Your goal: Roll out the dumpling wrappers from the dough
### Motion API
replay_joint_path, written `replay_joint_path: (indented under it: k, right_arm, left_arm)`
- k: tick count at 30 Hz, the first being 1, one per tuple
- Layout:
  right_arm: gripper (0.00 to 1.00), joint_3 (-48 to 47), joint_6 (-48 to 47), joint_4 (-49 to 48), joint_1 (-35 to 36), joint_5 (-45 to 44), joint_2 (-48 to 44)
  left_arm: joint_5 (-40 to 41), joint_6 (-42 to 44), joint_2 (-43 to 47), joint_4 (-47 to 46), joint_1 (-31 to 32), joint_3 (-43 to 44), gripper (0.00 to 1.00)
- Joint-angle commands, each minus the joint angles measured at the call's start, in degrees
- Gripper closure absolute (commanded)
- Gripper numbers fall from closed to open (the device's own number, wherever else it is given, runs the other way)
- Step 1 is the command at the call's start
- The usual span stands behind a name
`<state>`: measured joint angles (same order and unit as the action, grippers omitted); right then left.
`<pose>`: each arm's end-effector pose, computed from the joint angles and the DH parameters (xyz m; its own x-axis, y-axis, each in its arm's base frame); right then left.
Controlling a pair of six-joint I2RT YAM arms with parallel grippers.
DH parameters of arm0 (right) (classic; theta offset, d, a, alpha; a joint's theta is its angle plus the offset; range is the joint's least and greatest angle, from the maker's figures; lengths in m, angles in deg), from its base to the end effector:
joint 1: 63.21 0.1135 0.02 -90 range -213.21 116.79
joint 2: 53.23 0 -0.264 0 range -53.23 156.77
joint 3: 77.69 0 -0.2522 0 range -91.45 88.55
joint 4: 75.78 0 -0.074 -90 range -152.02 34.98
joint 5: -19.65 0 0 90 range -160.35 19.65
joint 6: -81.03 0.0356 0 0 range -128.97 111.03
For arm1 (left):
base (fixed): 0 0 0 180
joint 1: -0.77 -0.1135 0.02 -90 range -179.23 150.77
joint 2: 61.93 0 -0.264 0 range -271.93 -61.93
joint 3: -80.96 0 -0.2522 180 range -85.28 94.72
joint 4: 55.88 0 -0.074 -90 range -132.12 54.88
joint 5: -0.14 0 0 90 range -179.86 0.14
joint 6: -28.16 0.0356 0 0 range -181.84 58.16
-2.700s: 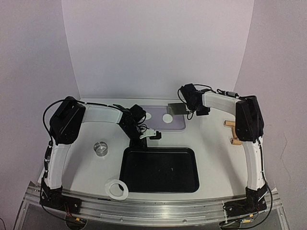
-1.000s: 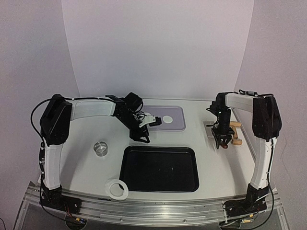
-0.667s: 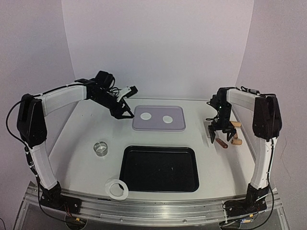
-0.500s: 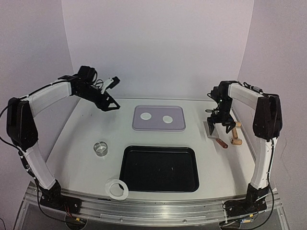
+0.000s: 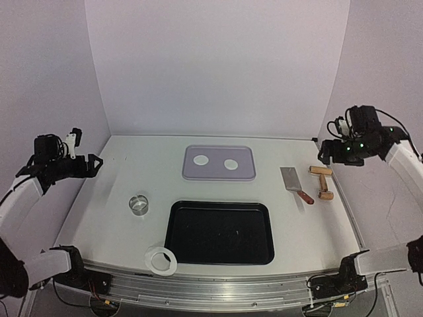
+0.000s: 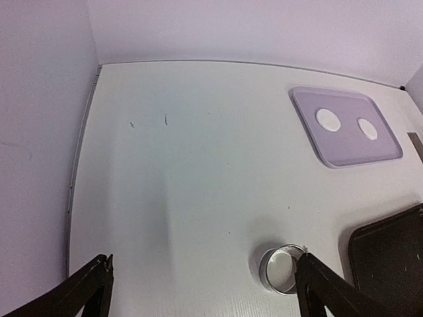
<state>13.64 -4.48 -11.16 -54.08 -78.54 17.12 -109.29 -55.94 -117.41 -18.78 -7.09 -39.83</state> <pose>0.2438 0.0340 0.3624 -0.7163 -0.0366 -0.6968 -0.0038 0.9988 -0.0486 0.2115 0.0172 0.2883 -0.5270 0.0251 -0.8495 0.2015 0.9748 -0.0962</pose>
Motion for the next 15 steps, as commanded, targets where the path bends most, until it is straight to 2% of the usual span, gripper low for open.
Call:
replay_joint_path:
  k: [1,4,8,11,15]
  right_arm:
    - [0.03,17.12,-2.73,-18.57,-1.71,-1.25,-7.72]
    - [0.02,27.79,-1.93,-26.67,-2.0,-3.84,-15.08]
    - [0.02,40.96,0.45,-34.96,-2.02,-7.02,-24.62]
    - [0.02,46.79,2.02,-37.4,-2.02,-7.31,-28.69]
    - [0.02,50.72,3.52,-37.57,-2.02,-7.79,-32.26]
  left_arm:
    - [12.77,-17.17,9.62,-14.84,0.19,-9.67,0.0]
    - [14.52,-21.42,10.42,-14.1,0.15,-12.27,0.0]
    - [15.74,-23.17,6.24,-11.17,0.21,-13.18,0.0]
    - [15.35,-21.89,3.14,-10.42,0.16,-12.61,0.0]
    - [14.32,-18.85,3.42,-13.48,0.17,-13.34,0.0]
